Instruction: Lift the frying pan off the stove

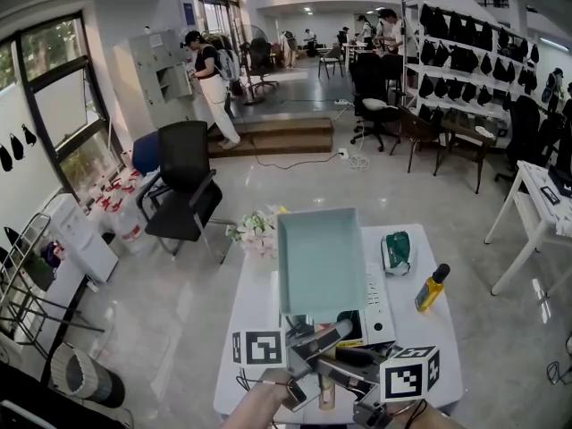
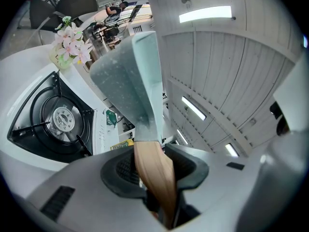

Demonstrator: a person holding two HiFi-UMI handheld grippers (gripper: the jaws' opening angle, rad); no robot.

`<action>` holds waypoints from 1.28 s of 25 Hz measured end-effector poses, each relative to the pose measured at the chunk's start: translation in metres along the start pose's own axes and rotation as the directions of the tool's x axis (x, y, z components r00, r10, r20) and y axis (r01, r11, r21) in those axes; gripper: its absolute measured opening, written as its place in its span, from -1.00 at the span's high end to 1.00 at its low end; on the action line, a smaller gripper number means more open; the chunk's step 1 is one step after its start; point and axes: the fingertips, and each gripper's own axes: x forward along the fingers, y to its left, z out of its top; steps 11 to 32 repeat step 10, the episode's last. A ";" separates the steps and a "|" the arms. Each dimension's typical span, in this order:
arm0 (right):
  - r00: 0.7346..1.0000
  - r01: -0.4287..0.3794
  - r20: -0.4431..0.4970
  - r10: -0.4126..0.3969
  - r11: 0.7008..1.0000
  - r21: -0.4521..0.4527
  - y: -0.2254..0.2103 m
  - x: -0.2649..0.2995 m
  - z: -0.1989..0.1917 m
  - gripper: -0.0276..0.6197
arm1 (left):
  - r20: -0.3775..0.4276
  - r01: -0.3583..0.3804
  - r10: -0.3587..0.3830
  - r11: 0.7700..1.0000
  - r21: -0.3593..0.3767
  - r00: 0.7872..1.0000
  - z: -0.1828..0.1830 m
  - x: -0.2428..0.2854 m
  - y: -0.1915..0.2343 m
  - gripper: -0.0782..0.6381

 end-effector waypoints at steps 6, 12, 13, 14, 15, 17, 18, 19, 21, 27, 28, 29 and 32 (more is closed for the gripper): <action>1.000 -0.004 0.003 0.004 1.000 0.002 0.002 -0.002 -0.001 0.45 | -0.001 -0.003 0.003 1.000 0.000 1.000 -0.002 0.000 -0.002 0.40; 1.000 -0.006 0.003 0.006 1.000 0.004 0.004 0.000 0.000 0.45 | 0.004 -0.008 0.008 1.000 -0.004 1.000 -0.001 -0.002 -0.002 0.40; 1.000 -0.006 0.003 0.006 1.000 0.004 0.004 0.000 0.000 0.45 | 0.004 -0.008 0.008 1.000 -0.004 1.000 -0.001 -0.002 -0.002 0.40; 1.000 -0.006 0.003 0.006 1.000 0.004 0.004 0.000 0.000 0.45 | 0.004 -0.008 0.008 1.000 -0.004 1.000 -0.001 -0.002 -0.002 0.40; 1.000 -0.006 0.003 0.006 1.000 0.004 0.004 0.000 0.000 0.45 | 0.004 -0.008 0.008 1.000 -0.004 1.000 -0.001 -0.002 -0.002 0.40; 1.000 -0.006 0.003 0.006 1.000 0.004 0.004 0.000 0.000 0.45 | 0.004 -0.008 0.008 1.000 -0.004 1.000 -0.001 -0.002 -0.002 0.40; 1.000 -0.006 0.003 0.006 1.000 0.004 0.004 0.000 0.000 0.45 | 0.004 -0.008 0.008 1.000 -0.004 1.000 -0.001 -0.002 -0.002 0.40; 1.000 -0.006 0.003 0.006 1.000 0.004 0.004 0.000 0.000 0.45 | 0.004 -0.008 0.008 1.000 -0.004 1.000 -0.001 -0.002 -0.002 0.40; 1.000 -0.006 0.003 0.006 1.000 0.004 0.004 0.000 0.000 0.45 | 0.004 -0.008 0.008 1.000 -0.004 1.000 -0.001 -0.002 -0.002 0.40; 1.000 -0.006 0.003 0.006 1.000 0.004 0.004 0.000 0.000 0.45 | 0.004 -0.008 0.008 1.000 -0.004 1.000 -0.001 -0.002 -0.002 0.40; 1.000 -0.006 0.003 0.006 1.000 0.004 0.004 0.000 0.000 0.45 | 0.004 -0.008 0.008 1.000 -0.004 1.000 -0.001 -0.002 -0.002 0.40; 1.000 -0.006 0.003 0.006 1.000 0.004 0.004 0.000 0.000 0.45 | 0.004 -0.008 0.008 1.000 -0.004 1.000 -0.001 -0.002 -0.002 0.40; 1.000 -0.006 0.003 0.006 1.000 0.004 0.004 0.000 0.000 0.45 | 0.004 -0.008 0.008 1.000 -0.004 1.000 -0.001 -0.002 -0.002 0.40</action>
